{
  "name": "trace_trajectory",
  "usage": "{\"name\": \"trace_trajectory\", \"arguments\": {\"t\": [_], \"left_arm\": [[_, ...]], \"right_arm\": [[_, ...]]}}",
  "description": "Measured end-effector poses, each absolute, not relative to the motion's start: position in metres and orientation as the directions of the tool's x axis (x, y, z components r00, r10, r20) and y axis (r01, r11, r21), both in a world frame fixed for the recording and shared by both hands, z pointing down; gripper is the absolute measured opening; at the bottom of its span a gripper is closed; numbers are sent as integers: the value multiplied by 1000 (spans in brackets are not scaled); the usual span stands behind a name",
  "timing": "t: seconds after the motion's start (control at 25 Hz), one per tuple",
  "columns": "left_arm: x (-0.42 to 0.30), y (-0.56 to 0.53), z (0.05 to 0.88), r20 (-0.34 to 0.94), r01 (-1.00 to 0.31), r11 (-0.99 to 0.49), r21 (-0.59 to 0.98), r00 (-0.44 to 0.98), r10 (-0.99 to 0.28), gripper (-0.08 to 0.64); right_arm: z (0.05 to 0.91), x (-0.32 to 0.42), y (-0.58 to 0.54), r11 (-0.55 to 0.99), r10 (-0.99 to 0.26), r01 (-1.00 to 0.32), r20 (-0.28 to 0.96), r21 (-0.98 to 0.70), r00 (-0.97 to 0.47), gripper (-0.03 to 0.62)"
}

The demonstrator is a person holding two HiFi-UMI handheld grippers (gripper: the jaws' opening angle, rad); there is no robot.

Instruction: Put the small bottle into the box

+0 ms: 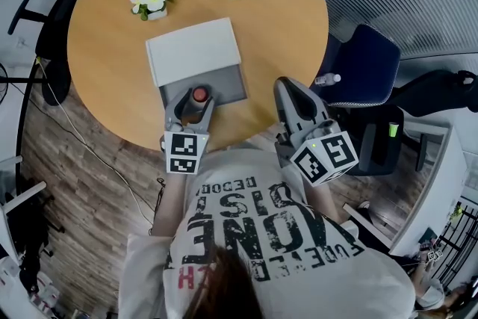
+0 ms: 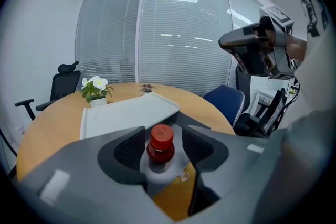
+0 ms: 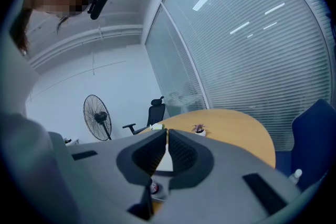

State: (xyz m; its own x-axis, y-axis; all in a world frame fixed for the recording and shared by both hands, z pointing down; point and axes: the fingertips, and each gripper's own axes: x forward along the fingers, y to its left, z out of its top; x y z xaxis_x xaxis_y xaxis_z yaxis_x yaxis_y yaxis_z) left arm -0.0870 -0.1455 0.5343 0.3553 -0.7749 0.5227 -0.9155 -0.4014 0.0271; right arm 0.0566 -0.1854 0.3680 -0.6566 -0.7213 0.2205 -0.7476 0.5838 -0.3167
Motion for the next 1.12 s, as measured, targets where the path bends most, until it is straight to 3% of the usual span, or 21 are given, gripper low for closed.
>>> {"name": "trace_trajectory", "arguments": {"t": [0.4,0.76,1.12], "left_arm": [[-100,-151,518,480,-936,-352,20,318,-818,206],[-108,-153,500,436,-941,-337,-23,294,-851,57],[-108,-154,489,412,-940,-339,-42,293,-863,11]], "right_arm": [[366,50,-186,596,-717,-739,207,-315,-666,18],[364,46,-184,599,-715,-738,206,-310,-668,18],[362,43,-183,603,-716,-737,199,-306,-669,18]]}}
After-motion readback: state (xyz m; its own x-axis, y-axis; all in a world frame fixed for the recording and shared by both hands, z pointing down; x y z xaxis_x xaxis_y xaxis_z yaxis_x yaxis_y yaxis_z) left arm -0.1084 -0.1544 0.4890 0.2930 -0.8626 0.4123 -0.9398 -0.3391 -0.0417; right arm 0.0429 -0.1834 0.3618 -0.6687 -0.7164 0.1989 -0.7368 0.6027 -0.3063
